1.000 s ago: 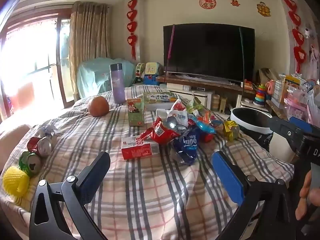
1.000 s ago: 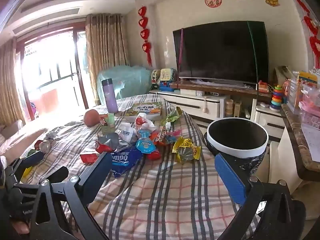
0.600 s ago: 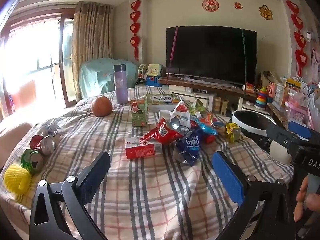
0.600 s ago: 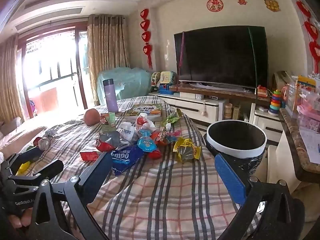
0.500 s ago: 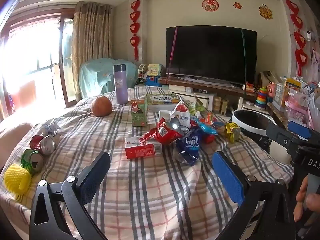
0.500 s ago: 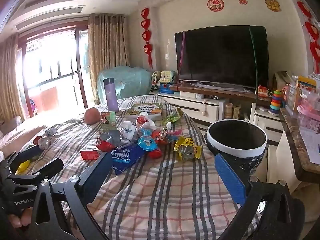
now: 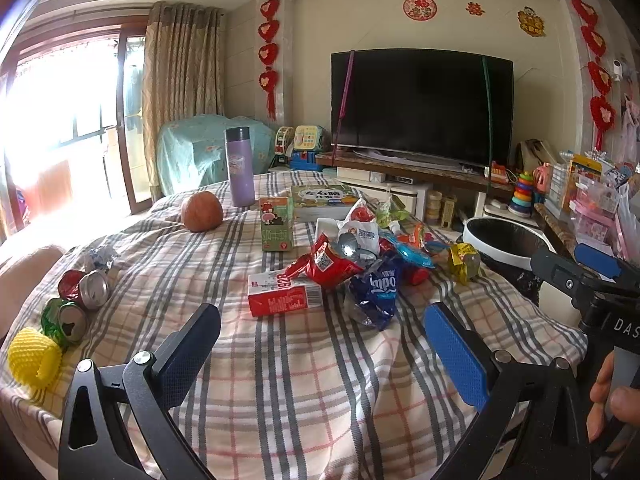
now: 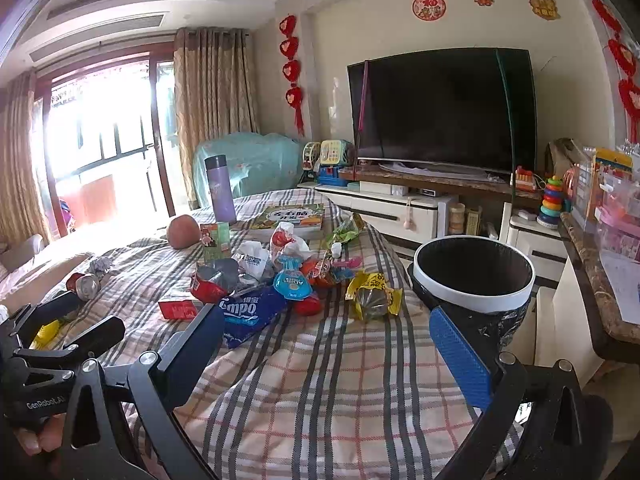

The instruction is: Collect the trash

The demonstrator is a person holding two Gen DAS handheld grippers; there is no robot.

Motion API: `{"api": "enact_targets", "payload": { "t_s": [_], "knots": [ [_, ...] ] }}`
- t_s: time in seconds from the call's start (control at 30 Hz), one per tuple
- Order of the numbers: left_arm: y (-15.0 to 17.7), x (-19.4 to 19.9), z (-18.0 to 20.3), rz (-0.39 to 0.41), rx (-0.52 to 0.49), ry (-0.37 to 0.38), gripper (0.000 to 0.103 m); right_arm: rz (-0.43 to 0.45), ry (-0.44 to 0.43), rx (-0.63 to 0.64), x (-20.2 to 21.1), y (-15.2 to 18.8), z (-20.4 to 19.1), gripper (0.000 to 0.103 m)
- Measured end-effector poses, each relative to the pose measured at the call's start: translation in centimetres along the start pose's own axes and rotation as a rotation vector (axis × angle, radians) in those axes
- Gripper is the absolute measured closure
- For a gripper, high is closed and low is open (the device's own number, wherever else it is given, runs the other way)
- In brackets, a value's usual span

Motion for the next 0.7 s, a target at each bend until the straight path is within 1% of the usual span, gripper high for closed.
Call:
{"api": "enact_targets", "payload": {
  "t_s": [0.7],
  "knots": [
    [0.01, -0.20, 0.33, -0.004, -0.007, 0.004, 0.001, -0.004, -0.005, -0.007, -0.21, 0.20, 0.09, 0.000]
  ]
}}
Point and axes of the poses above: each gripper's, at about its wrist camera, not at the fingertips, and x roughly against the way its jaws point, z to its right, y to its underside, the point moved 9 cm from there along -x, roughly the way its jaws point, and after that the axes turned 9 degrees about z, right-handed, at the moved point
